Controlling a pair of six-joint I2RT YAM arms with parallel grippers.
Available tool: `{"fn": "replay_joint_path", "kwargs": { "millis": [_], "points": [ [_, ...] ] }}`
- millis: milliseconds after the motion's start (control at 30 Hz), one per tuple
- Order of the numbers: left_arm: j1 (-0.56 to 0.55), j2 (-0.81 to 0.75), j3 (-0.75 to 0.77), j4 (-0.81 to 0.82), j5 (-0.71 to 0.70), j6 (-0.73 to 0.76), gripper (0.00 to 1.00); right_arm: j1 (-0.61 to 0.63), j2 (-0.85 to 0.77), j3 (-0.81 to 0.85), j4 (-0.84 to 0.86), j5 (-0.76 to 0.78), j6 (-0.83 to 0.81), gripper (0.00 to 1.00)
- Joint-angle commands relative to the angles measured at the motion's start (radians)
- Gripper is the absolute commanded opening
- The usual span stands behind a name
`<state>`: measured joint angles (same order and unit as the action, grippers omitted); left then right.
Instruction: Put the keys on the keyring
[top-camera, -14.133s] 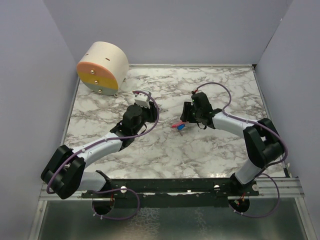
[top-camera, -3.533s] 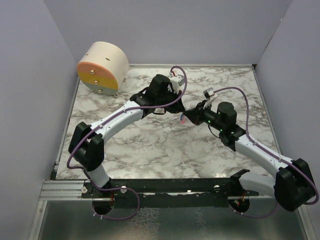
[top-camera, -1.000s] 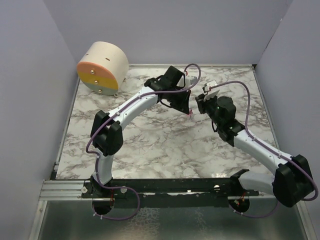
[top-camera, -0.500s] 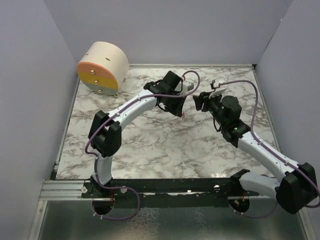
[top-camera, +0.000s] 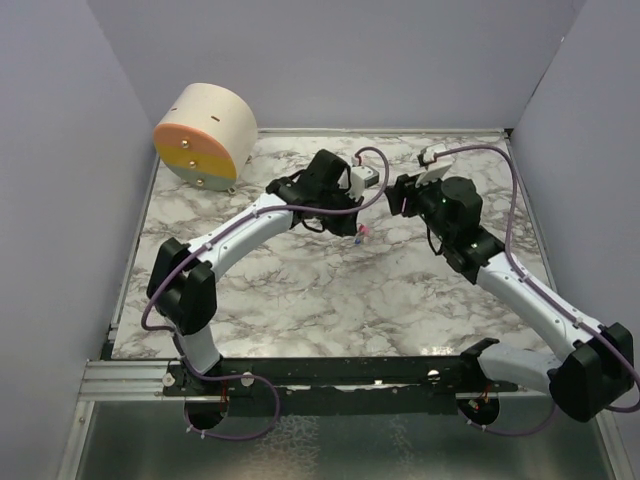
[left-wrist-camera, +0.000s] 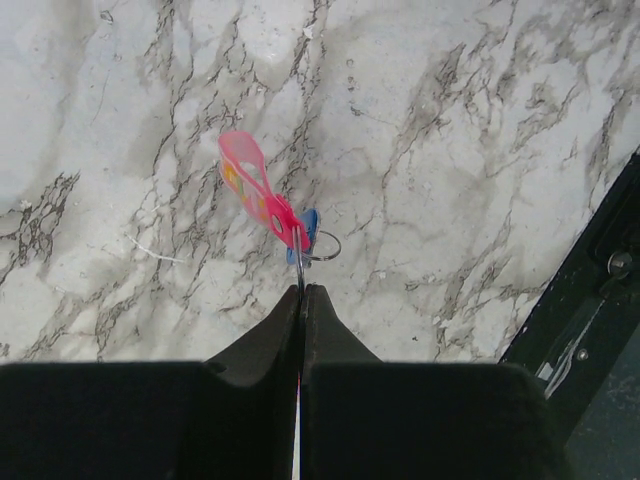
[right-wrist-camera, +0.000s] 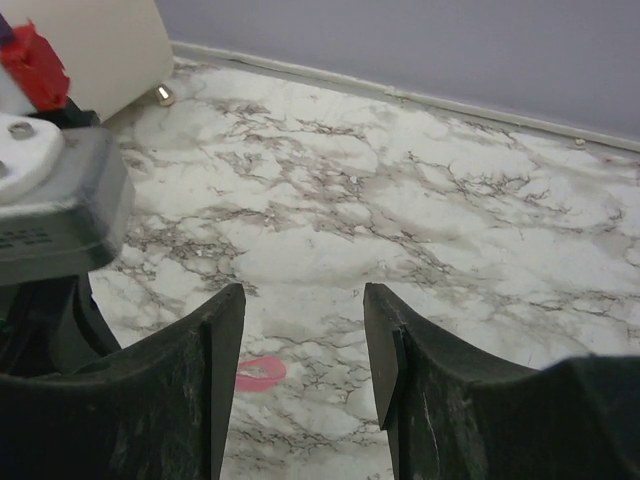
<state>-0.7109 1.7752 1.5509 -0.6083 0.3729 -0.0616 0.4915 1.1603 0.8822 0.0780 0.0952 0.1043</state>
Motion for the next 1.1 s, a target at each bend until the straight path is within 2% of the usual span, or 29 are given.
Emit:
{"fn": "replay_joint_path", "kwargs": {
  "millis": [0, 133, 333, 600, 733, 900, 1067],
  "points": [
    [0.002, -0.107, -0.124, 0.126, 0.008, -0.043, 0.00, -0.002, -0.090, -0.060, -0.103, -0.119, -0.005, 0.51],
    [0.002, -0.187, -0.297, 0.287, 0.067, -0.099, 0.00, -0.003, -0.226, -0.209, -0.032, -0.203, 0.006, 0.51],
    [0.001, -0.208, -0.274, 0.238, 0.168, -0.096, 0.00, -0.004, -0.278, -0.175, -0.188, -0.284, -0.003, 0.49],
    [-0.004, -0.335, -0.328, 0.227, 0.107, -0.135, 0.00, -0.004, -0.336, -0.250, -0.124, -0.408, 0.048, 0.47],
    [-0.010, -0.391, -0.368, 0.227, 0.122, -0.140, 0.00, -0.003, -0.317, -0.244, -0.135, -0.491, 0.067, 0.49],
    [-0.019, -0.435, -0.413, 0.226, 0.174, -0.128, 0.00, -0.004, -0.356, -0.304, -0.040, -0.543, 0.127, 0.49],
    [-0.027, -0.483, -0.450, 0.225, 0.190, -0.107, 0.00, -0.004, -0.363, -0.342, 0.008, -0.572, 0.111, 0.49]
  ]
}}
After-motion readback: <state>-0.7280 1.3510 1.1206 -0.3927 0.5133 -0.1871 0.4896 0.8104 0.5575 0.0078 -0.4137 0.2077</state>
